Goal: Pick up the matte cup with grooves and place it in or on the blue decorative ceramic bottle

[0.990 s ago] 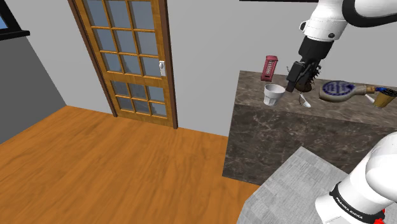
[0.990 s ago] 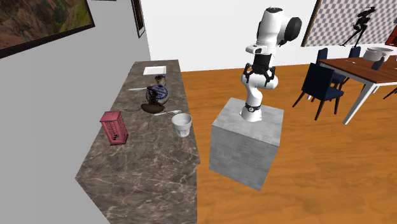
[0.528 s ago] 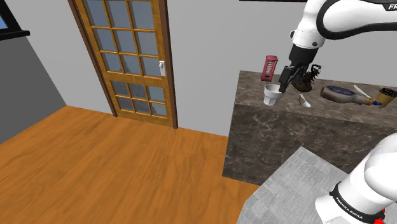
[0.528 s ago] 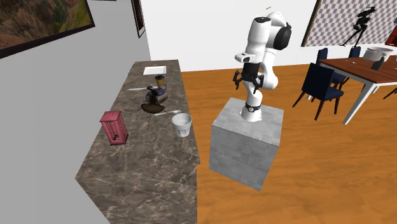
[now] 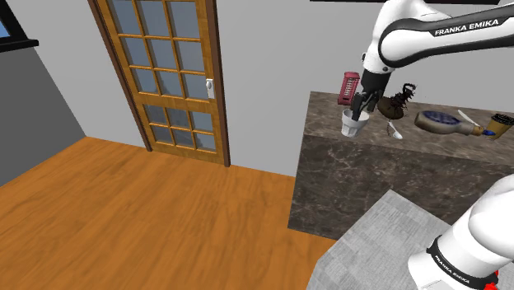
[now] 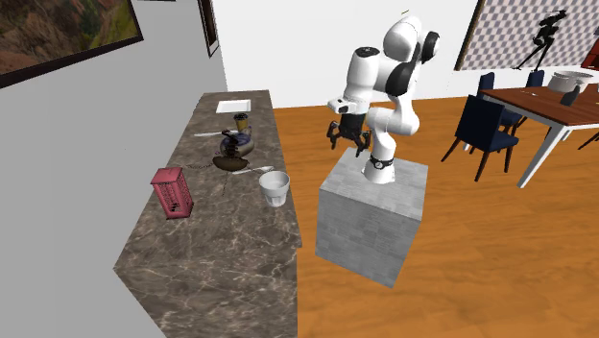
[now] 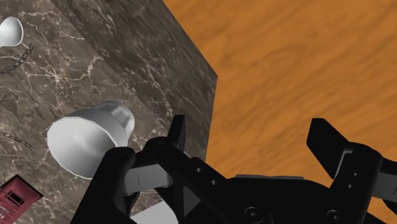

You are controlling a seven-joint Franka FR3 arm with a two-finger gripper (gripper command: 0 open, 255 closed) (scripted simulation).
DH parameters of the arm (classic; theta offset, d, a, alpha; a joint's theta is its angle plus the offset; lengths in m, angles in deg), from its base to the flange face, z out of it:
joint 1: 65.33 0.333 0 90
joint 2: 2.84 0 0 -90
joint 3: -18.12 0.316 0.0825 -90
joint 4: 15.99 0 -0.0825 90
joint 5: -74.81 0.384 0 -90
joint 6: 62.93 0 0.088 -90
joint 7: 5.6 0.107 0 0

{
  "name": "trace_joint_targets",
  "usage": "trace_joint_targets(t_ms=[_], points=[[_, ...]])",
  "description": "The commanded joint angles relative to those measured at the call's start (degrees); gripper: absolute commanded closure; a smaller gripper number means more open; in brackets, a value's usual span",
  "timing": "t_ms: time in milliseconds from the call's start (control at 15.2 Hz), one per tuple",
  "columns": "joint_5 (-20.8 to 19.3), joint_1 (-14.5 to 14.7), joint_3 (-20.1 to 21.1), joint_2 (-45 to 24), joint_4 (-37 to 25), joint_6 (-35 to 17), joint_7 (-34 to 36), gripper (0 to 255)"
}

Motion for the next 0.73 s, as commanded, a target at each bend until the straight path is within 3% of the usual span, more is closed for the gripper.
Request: trace_joint_targets(t_ms=[0,660], points=[[-0.94,-0.68,-0.97,-4.04,-1.84,-2.14,-1.0,0],[-3.57,-3.82,-5.38,-23.4,-12.57,-10.66,-5.86,0]])
